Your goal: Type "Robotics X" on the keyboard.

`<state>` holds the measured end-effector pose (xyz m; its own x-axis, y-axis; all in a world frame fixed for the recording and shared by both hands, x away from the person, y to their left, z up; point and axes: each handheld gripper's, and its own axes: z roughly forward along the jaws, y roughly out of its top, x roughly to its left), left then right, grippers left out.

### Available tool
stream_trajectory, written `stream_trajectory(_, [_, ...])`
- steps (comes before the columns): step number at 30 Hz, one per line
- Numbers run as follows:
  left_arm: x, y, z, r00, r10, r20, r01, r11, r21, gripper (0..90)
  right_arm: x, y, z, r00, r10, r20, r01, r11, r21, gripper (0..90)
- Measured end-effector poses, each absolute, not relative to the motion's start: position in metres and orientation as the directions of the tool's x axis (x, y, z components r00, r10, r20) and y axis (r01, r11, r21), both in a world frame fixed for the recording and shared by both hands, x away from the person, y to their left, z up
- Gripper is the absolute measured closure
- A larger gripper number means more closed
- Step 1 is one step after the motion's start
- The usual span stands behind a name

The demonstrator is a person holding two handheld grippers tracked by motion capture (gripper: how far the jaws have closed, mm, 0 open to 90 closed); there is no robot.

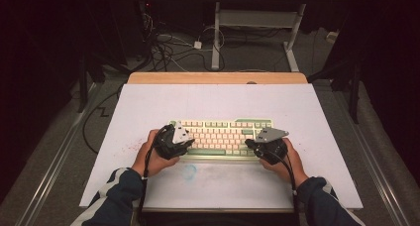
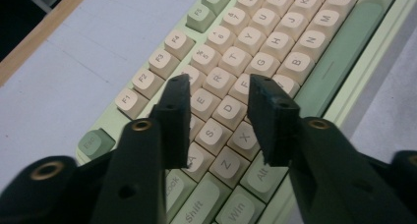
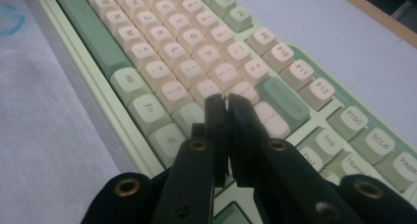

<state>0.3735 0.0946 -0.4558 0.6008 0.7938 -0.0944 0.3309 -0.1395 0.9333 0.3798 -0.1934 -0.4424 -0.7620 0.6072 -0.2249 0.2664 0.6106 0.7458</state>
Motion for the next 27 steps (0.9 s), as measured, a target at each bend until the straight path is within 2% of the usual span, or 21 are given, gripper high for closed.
stream_trajectory(9, [0.373, 0.094, -0.453, 0.590, 0.802, -0.095, 0.299, -0.107, 0.948, 41.6, 0.376, -0.198, -0.429, -0.747, 0.626, -0.223, 0.235, 0.563, 0.792, 84.7])
stream_trajectory(16, [0.373, 0.095, -0.451, 0.577, 0.810, -0.103, 0.288, -0.084, 0.954, 29.9, 0.375, -0.202, -0.425, -0.722, 0.649, -0.239, 0.219, 0.543, 0.811, 72.9])
stream_trajectory(23, [0.373, 0.094, -0.453, 0.573, 0.813, -0.103, 0.283, -0.078, 0.956, 21.2, 0.377, -0.204, -0.426, -0.694, 0.678, -0.244, 0.222, 0.523, 0.823, 46.6])
stream_trajectory(27, [0.373, 0.093, -0.456, 0.572, 0.815, -0.089, 0.274, -0.087, 0.958, 21.0, 0.378, -0.205, -0.427, -0.658, 0.711, -0.248, 0.224, 0.499, 0.837, 32.0])
